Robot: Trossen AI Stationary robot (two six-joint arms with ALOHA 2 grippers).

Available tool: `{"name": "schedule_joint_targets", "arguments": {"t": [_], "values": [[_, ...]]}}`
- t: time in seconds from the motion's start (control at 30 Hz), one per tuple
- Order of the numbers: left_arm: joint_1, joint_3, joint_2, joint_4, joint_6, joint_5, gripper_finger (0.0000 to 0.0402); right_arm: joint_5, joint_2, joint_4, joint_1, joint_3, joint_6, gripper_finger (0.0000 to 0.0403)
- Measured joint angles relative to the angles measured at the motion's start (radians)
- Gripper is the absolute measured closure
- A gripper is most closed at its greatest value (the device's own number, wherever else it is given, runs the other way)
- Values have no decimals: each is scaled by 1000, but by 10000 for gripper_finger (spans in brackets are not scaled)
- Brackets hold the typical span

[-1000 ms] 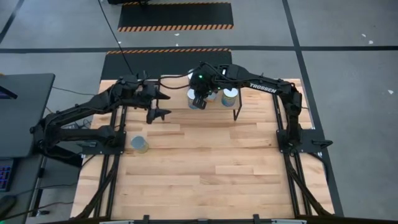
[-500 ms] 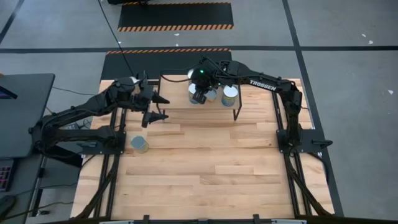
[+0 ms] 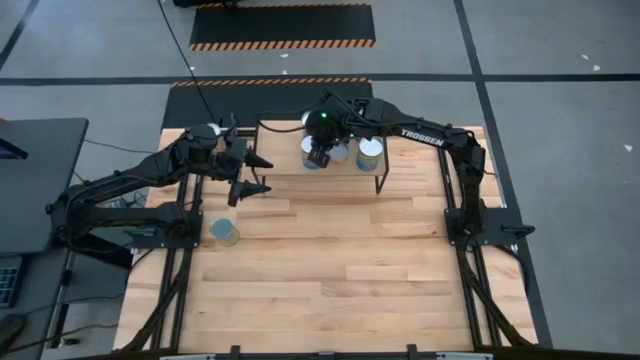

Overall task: Pick and place cans onto a shelf
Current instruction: Adjust the big blue canned tomatoes on the shelf, then put the big yellow canned carrots on the shelf

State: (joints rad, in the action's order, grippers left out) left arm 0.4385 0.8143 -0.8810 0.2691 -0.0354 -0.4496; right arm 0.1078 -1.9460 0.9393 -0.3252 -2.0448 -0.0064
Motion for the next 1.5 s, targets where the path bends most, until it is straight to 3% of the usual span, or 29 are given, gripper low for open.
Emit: {"name": "schedule_joint_targets", "arguments": {"t": [0.1, 0.27, 0.37, 0.57, 0.73, 0.97, 1.23, 1.4, 1.5], "values": [[0, 5, 0, 11, -59, 10, 49, 4, 19, 13, 12, -34, -10, 401], [-16, 130, 0, 256, -83, 121, 53, 9, 120, 13, 53, -97, -33, 398], [-57, 196, 0, 400, -110, 200, 61, 38, 176, 39, 88, -96, -48, 398], [-178, 230, -1, 595, -258, 222, 82, 113, 282, 106, 175, -68, -36, 397], [-301, 230, -1, 812, -400, 257, 91, 201, 347, 158, 252, 17, 65, 397], [-424, 229, -2, 995, -425, 512, 90, 321, 420, 186, 372, 217, 228, 396], [-437, 225, -6, 1074, -495, 534, 88, 349, 473, 105, 473, 487, 418, 396], [-436, 224, -79, 1078, -524, 521, 88, 344, 473, -4, 518, 624, 466, 396], [-435, 224, -145, 1085, -548, 613, 89, 344, 473, -51, 534, 675, 471, 396]]}}
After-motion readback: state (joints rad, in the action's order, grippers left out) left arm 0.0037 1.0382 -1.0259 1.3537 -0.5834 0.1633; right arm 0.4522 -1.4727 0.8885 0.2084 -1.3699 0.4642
